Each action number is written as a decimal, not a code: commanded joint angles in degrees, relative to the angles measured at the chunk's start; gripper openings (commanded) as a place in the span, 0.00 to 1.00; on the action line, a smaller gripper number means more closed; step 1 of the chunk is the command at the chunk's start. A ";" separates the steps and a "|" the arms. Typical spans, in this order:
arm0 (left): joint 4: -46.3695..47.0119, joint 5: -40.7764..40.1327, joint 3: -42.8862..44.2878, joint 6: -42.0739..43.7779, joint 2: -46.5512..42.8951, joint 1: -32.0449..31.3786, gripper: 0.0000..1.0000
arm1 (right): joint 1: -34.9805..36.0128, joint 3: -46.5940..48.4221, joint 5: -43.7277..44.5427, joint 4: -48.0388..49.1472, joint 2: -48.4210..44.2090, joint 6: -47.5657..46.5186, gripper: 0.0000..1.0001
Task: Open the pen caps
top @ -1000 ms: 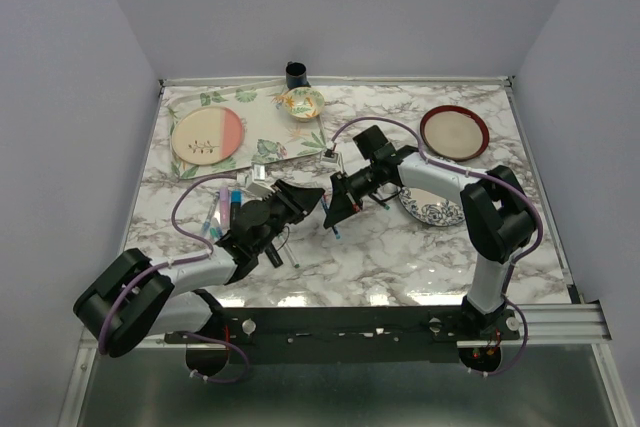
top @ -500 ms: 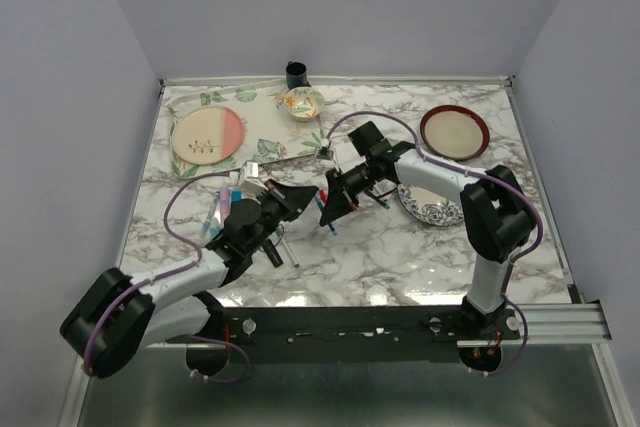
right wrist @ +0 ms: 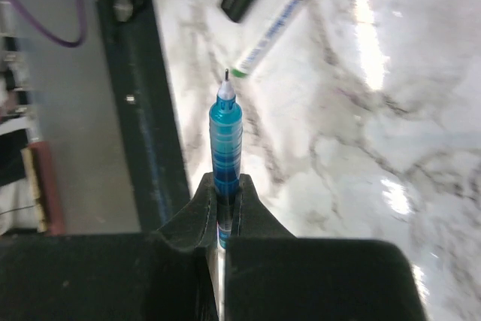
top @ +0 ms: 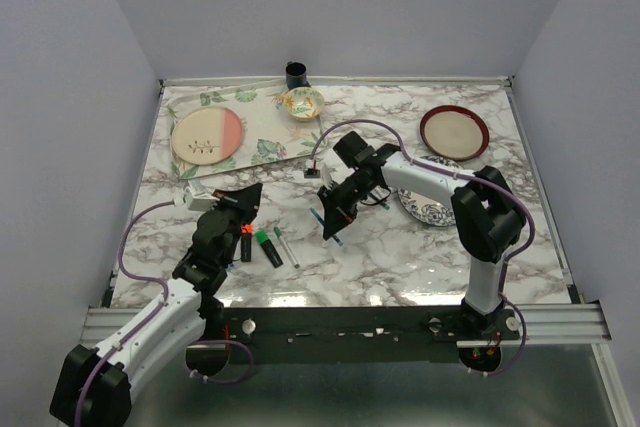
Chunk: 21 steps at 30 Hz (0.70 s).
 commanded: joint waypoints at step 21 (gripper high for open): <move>3.40 19.54 13.15 3.76 40.15 -3.34 0.00 | -3.29 0.07 52.03 0.06 2.21 -6.77 0.17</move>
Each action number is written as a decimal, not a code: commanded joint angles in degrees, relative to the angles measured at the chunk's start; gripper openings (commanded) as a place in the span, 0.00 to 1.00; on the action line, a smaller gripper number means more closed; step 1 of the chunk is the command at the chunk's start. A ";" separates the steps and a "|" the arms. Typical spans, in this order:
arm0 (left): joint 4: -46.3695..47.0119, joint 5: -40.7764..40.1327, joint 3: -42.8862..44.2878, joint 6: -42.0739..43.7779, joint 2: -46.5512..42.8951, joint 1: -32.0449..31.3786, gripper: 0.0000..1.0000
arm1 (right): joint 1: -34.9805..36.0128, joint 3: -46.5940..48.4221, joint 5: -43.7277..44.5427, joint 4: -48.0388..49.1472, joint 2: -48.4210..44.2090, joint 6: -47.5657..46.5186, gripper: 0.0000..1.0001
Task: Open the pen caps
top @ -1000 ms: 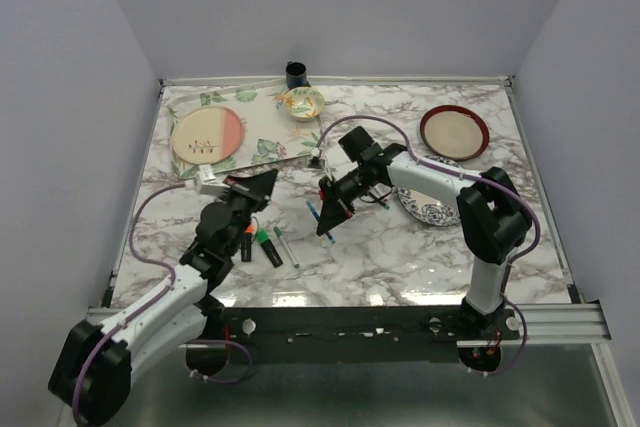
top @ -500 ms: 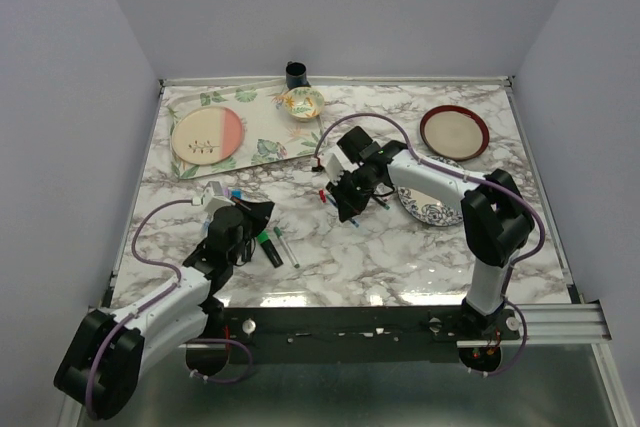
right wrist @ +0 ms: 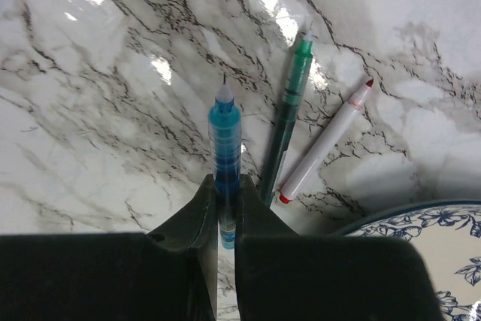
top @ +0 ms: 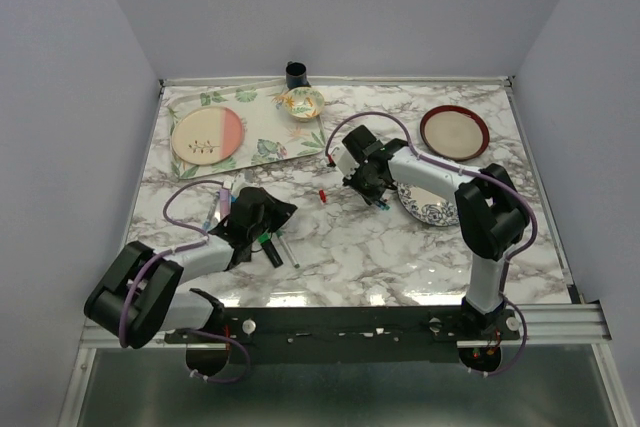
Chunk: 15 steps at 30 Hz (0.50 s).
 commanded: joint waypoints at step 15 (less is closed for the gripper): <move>-8.06 1.99 13.45 5.31 17.28 -3.88 0.11 | -0.25 -0.04 6.36 0.50 3.73 -1.42 0.32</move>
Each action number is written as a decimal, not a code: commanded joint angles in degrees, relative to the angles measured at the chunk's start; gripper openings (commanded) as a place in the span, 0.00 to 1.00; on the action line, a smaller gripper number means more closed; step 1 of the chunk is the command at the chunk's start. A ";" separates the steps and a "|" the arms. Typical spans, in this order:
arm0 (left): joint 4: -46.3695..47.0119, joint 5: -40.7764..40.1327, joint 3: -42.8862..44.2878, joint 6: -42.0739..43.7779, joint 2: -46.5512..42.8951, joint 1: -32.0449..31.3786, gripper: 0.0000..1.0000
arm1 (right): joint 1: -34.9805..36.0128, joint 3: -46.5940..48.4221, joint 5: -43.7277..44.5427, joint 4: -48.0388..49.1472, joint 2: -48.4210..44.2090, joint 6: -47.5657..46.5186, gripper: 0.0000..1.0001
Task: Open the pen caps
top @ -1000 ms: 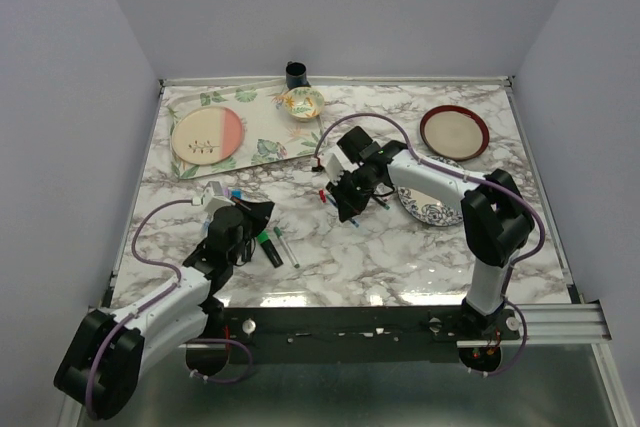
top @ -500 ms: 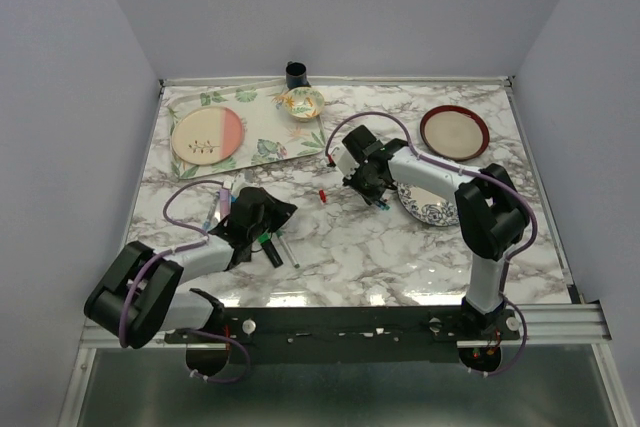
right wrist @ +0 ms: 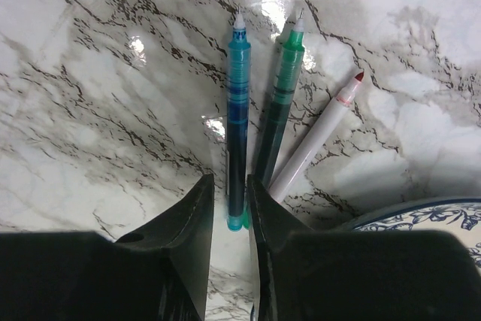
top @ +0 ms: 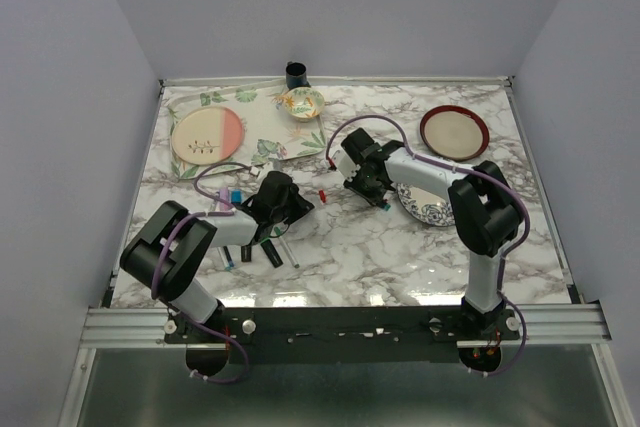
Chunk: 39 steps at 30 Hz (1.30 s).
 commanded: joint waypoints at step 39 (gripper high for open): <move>-22.06 -13.68 -1.21 6.49 -21.83 -0.86 0.75 | -1.68 -1.79 -29.43 0.04 -14.45 -4.59 0.38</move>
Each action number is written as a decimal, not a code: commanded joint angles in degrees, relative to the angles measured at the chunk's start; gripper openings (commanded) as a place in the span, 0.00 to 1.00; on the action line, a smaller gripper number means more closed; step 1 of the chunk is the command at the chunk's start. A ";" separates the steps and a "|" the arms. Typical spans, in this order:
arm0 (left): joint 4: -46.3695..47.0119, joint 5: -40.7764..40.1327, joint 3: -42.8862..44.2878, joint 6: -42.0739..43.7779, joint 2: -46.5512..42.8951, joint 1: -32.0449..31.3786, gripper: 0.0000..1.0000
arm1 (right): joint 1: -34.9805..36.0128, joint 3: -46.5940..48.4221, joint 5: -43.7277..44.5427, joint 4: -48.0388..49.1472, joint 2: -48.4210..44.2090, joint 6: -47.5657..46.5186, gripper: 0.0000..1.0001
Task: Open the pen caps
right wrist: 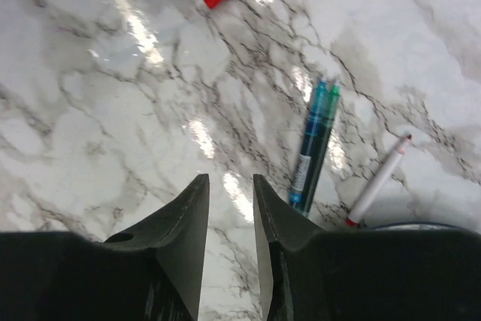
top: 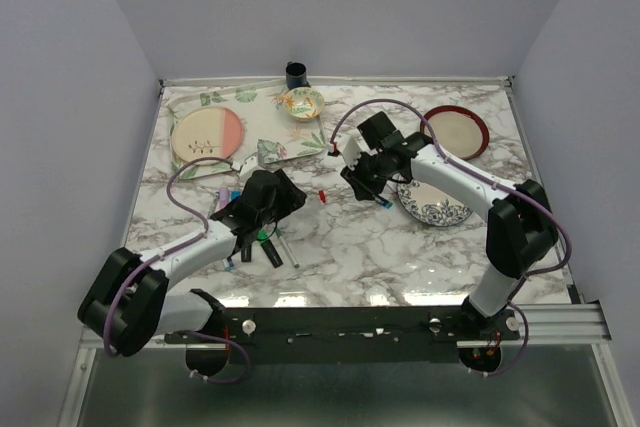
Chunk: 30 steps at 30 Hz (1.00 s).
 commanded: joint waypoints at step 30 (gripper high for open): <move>-35.82 -13.68 6.62 -9.54 1.60 -9.92 0.64 | -0.19 -0.85 -17.16 -2.09 -3.24 -2.67 0.38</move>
